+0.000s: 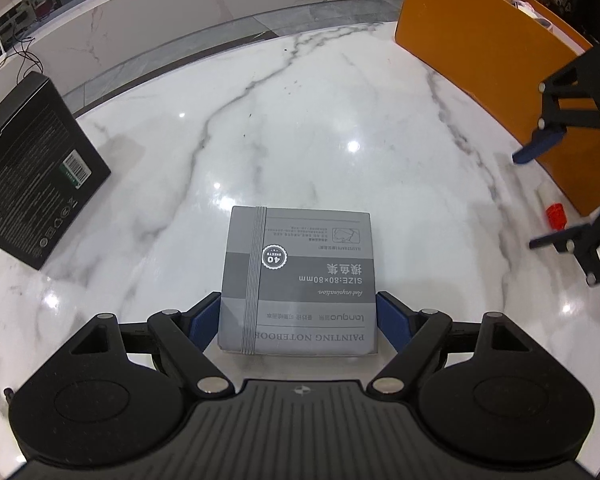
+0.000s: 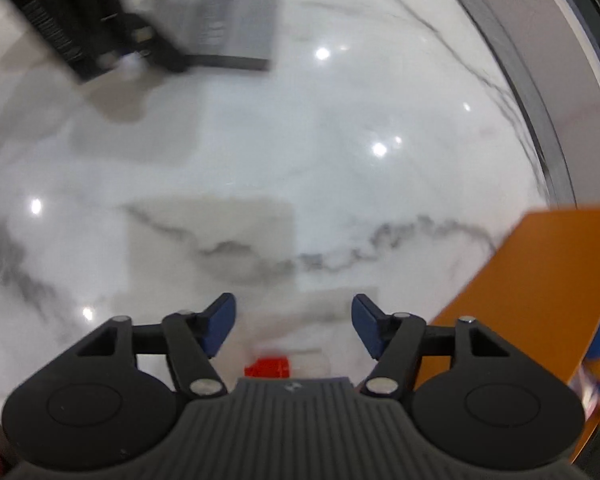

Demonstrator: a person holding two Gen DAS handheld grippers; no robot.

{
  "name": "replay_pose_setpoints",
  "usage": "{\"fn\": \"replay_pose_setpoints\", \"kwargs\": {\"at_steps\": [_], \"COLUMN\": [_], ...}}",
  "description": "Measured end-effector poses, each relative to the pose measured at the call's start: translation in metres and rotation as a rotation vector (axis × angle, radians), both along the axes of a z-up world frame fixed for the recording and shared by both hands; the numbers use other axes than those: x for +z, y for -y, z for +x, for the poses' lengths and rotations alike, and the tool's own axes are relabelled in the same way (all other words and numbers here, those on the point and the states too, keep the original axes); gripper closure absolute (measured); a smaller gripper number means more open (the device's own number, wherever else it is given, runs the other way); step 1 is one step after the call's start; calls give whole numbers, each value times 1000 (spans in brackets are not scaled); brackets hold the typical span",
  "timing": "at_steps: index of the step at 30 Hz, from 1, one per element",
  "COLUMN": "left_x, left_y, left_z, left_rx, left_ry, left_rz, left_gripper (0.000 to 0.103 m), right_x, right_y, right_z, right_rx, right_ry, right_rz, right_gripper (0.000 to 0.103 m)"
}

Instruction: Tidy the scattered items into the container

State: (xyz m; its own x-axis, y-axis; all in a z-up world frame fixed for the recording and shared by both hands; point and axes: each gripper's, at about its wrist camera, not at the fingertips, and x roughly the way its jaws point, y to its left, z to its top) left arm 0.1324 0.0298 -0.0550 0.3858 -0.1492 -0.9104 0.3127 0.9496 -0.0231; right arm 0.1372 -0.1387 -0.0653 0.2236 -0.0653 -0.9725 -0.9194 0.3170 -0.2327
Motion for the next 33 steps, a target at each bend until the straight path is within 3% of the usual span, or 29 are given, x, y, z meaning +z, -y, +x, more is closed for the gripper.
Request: {"fn": "replay_pose_setpoints", "kwargs": {"at_steps": [4, 7, 10, 21, 23, 33], "left_x": [0, -1, -1, -2, -2, -1], "left_y": [-1, -1, -1, 2, 1, -6], "left_z": [-5, -6, -7, -25, -29, -47], "left_rx": [-10, -17, -24, -72, -74, -79], "left_ry": [-2, -4, -5, 4, 7, 25], "left_rz": [1, 2, 4, 30, 28, 22], "left_gripper": [8, 8, 8, 8, 8, 8], "right_x": [1, 7, 15, 15, 10, 9], "right_y": [12, 26, 36, 51, 51, 77], "right_z": [14, 22, 19, -15, -15, -46], "right_rx": [-205, -391, -502, -709, -738, -896], "right_ry": [32, 29, 11, 59, 93, 307], "right_rz": [0, 25, 65, 110, 126, 369], "right_gripper": [37, 55, 59, 60, 65, 69]}}
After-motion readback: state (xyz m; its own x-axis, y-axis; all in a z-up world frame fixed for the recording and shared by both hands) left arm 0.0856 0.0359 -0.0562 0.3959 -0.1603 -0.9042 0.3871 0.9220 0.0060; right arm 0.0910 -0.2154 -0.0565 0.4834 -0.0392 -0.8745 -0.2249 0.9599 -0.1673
